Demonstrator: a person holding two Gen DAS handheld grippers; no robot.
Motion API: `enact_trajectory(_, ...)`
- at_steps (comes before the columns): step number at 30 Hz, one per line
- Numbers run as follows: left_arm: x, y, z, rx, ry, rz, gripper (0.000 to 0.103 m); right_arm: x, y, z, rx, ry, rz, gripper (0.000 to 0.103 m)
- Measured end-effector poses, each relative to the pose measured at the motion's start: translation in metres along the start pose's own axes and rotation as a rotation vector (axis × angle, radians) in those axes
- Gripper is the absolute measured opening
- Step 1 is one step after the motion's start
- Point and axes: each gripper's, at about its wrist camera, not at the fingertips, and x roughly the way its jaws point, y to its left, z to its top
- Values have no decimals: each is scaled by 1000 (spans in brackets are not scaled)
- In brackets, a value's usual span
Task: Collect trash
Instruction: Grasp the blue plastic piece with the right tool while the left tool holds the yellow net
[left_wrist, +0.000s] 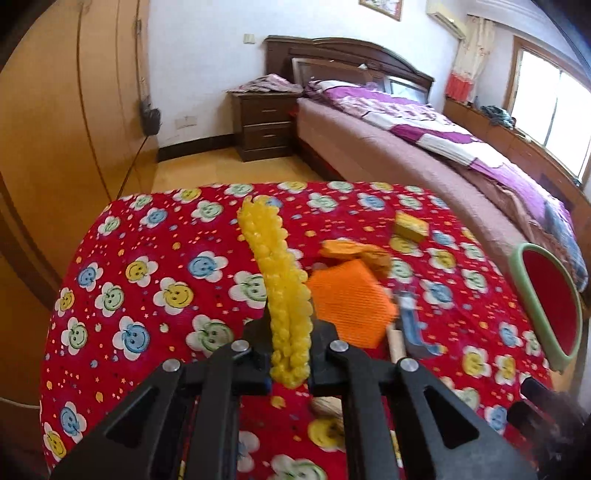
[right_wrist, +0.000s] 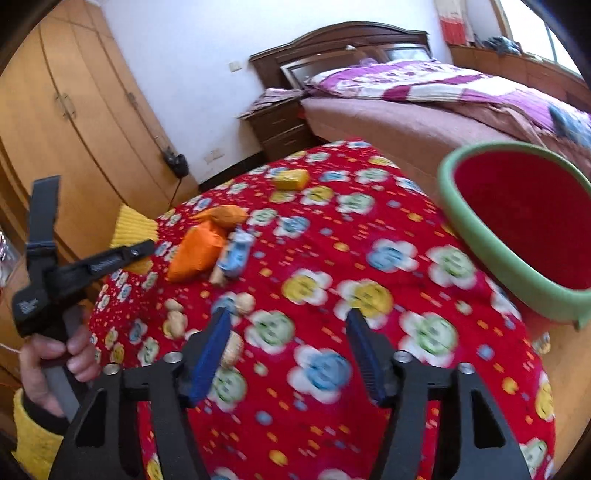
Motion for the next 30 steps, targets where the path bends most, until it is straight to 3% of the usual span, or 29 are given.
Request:
enact_trajectory(6, 20, 7, -3, -32, 31, 5, 11, 38, 26, 9, -6, 55, 47, 40)
enact_trajectory(17, 22, 16, -10, -46, 12, -22, 11, 76, 44, 24, 4, 57, 45, 35)
enact_trajectory(20, 22, 19, -13, -45, 18, -31, 11, 85, 43, 27, 14, 68, 40, 20)
enact_trajectory(30, 16, 14, -12, -33, 5, -38, 11, 64, 31, 21, 43, 10, 44, 18)
